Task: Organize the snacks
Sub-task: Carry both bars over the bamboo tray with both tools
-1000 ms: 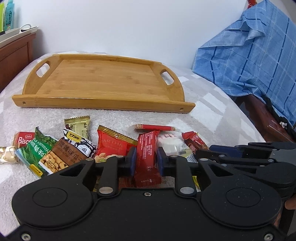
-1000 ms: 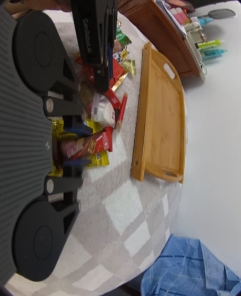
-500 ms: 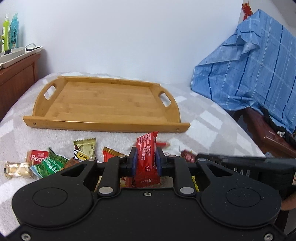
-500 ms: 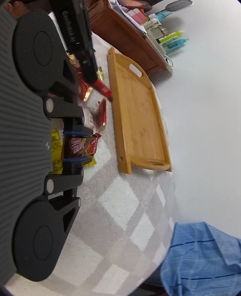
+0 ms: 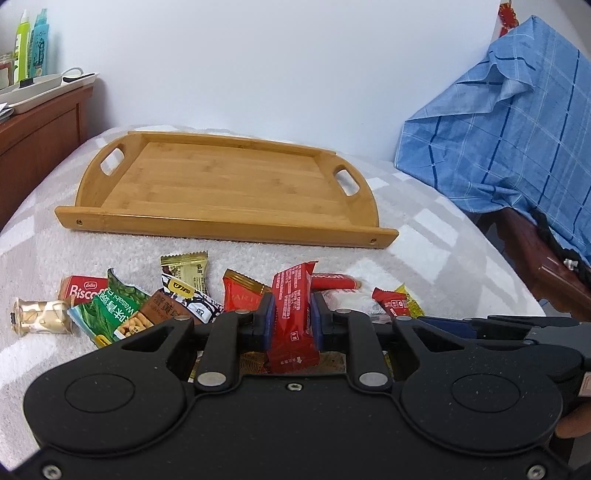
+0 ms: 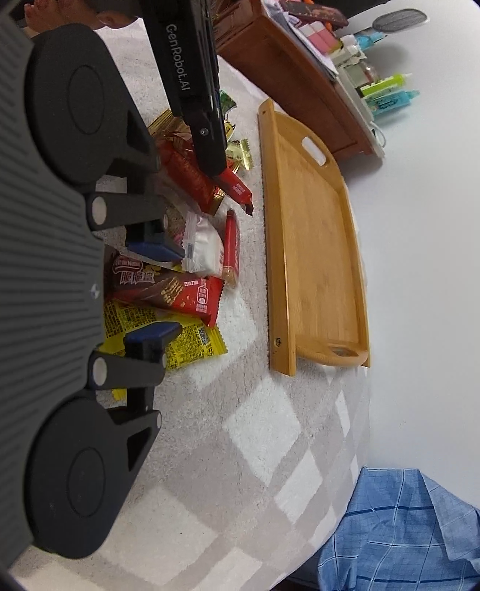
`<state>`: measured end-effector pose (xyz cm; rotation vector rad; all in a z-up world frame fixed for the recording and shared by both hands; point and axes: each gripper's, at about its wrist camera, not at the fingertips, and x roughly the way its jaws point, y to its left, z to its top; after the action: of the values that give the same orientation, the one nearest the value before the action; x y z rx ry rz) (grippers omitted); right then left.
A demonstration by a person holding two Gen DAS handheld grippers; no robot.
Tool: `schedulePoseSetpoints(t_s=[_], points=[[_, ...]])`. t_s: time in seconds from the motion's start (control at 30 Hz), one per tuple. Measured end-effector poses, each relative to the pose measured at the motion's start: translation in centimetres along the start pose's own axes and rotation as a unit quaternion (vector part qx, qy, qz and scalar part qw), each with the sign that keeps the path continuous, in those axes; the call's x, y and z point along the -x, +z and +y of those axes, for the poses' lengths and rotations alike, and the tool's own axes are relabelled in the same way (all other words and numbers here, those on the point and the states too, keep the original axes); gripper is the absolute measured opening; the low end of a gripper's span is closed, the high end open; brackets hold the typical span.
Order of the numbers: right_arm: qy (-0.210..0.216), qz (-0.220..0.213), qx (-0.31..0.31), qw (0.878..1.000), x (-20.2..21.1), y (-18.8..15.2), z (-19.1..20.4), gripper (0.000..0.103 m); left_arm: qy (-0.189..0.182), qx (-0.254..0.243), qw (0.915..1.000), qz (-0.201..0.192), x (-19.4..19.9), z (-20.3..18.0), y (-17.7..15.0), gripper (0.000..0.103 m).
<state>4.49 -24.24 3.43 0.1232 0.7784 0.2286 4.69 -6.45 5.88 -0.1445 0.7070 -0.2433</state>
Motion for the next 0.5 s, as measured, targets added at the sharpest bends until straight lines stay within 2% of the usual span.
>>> schedulePoseSetpoints(t_s=[0.03,0.07,0.23,0.37,0.5], points=[[-0.005,0.0,0.006,1.0,-0.1,0.0,0.3,0.032,0.0,0.0,1.0,0.0,0.0,-0.1,0.0,0.019],[-0.011,0.0,0.014,1.0,-0.2,-0.1,0.6,0.03,0.0,0.001,1.0,-0.001,0.0,0.0,0.0,0.019],[-0.026,-0.028,0.022,0.999,0.4,-0.3,1.3,0.029,0.002,0.0,1.0,-0.008,0.1,-0.2,0.7,0.019],[-0.018,-0.058,-0.01,0.998,1.4,0.7,0.1,0.029,0.002,0.005,0.9998,-0.019,0.3,0.1,2.0,0.019],[0.0,-0.08,-0.045,0.996,1.3,3.1,-1.3,0.029,0.002,0.008,0.9995,-0.03,-0.3,0.2,3.8,0.019]])
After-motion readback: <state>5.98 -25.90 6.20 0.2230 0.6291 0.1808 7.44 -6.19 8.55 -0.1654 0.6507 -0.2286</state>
